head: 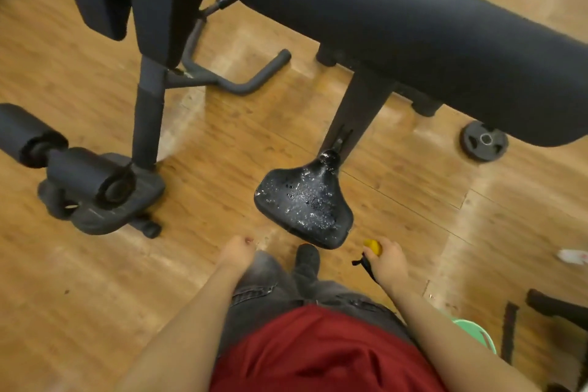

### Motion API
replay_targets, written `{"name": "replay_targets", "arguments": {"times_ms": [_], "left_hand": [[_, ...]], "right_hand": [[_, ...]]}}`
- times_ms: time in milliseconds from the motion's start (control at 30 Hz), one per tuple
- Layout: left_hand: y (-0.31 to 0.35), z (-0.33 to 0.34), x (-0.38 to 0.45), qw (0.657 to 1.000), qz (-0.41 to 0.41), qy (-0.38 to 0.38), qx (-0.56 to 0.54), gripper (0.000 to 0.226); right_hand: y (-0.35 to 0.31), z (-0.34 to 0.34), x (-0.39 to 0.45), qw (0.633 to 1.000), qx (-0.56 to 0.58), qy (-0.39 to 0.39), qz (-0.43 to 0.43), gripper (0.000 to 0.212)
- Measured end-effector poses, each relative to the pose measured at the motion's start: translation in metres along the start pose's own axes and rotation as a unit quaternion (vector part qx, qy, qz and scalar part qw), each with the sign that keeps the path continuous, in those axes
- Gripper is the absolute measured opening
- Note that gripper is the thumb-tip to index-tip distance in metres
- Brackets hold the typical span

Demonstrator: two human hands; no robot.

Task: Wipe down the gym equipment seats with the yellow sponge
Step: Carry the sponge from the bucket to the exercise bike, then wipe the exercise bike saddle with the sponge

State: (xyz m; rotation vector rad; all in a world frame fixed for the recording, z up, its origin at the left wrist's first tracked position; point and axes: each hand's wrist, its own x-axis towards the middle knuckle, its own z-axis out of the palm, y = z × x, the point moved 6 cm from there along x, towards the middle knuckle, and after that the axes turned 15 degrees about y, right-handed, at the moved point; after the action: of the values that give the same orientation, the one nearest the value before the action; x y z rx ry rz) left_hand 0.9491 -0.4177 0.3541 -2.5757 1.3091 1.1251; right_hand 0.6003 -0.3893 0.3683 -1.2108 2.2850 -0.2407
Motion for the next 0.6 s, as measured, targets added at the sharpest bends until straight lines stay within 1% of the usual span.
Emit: {"name": "replay_targets", "arguments": {"times_ms": [100,167,300,367,433,533,600], "left_hand": [[0.031,-0.006,0.009,0.998,0.044,-0.015,0.038,0.034],[0.053,-0.011,0.017,0.993,0.093,-0.022,0.071,0.039],[0.092,-0.021,0.037,0.969,0.208,-0.009,0.129,0.06],[0.107,-0.025,0.047,0.944,0.272,-0.013,0.186,0.063],[0.12,-0.029,0.056,0.91,0.335,-0.018,0.244,0.063],[0.136,-0.033,0.068,0.858,0.416,-0.021,0.299,0.061],[0.144,-0.031,0.078,0.829,0.454,-0.029,0.326,0.059]], "right_hand": [[-0.006,0.007,0.01,0.998,0.037,0.019,0.038,0.02],[-0.014,0.016,0.009,0.997,0.059,0.016,0.055,0.017],[-0.02,0.041,0.008,0.989,0.091,0.022,0.112,0.02],[-0.029,0.048,0.002,0.984,0.101,0.046,0.138,0.023],[-0.044,0.051,-0.007,0.979,0.108,0.07,0.158,0.027],[-0.06,0.065,-0.019,0.97,0.11,0.097,0.192,0.031],[-0.066,0.078,-0.023,0.964,0.111,0.111,0.215,0.031]]}}
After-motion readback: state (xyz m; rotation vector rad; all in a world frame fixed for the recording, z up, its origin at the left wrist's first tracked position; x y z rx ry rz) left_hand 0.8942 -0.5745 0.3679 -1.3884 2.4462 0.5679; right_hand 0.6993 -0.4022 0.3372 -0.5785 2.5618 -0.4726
